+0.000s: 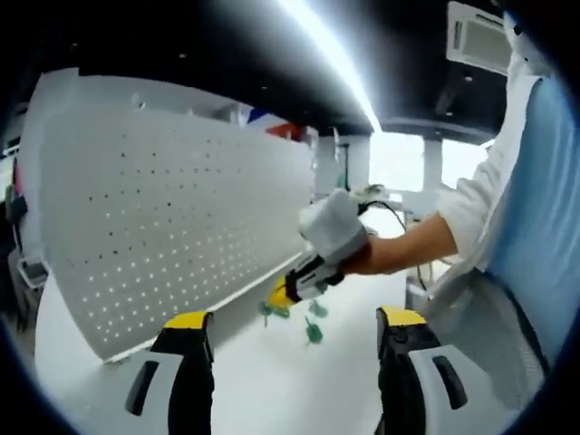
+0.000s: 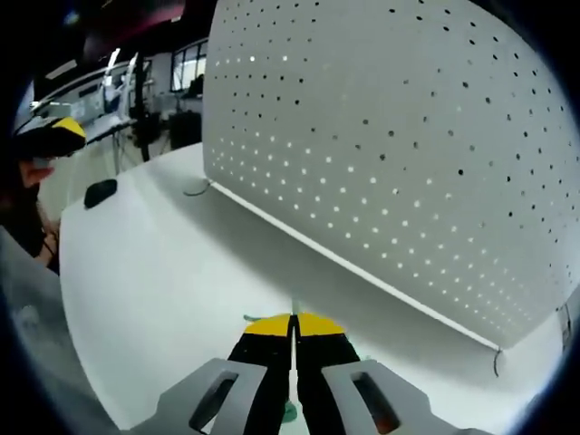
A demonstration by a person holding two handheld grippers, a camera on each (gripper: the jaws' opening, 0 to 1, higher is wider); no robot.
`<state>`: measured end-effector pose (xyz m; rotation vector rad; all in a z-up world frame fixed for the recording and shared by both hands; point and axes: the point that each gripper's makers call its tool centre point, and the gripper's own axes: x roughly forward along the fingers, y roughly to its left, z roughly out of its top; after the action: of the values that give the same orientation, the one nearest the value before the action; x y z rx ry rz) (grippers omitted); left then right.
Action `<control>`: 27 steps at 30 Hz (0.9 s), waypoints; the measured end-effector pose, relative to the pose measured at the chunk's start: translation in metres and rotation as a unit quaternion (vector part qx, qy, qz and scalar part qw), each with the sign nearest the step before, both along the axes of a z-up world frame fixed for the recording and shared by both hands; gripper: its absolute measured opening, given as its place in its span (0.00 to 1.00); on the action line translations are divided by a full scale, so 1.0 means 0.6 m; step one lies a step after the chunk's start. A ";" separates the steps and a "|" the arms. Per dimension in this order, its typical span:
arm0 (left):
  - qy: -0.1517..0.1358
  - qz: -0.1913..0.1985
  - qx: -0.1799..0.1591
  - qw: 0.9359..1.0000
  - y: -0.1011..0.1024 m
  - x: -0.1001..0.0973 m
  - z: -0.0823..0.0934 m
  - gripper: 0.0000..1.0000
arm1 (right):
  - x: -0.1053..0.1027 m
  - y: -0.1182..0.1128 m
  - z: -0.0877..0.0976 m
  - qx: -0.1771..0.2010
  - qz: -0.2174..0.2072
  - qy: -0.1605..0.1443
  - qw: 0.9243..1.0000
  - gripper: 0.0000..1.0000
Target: Insert the hook assembly into the mounting plate slot until the hook locks in place.
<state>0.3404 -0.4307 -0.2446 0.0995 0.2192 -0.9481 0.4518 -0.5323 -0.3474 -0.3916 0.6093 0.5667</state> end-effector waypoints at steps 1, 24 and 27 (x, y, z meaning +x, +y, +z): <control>-0.004 -0.002 0.004 1.000 -0.004 0.004 0.000 0.68 | 0.000 0.001 0.006 0.002 0.001 -0.002 1.000 0.00; -0.001 0.018 0.091 0.996 -0.094 0.116 -0.128 0.36 | -0.018 0.024 0.035 0.020 0.019 0.003 1.000 0.00; 0.001 0.018 0.098 0.995 -0.097 0.118 -0.140 0.32 | -0.020 0.027 0.035 0.022 0.019 0.005 1.000 0.00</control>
<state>0.4112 -0.4891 -0.3284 0.2737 0.3143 -0.8886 0.4400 -0.5163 -0.3262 -0.3607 0.5988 0.6177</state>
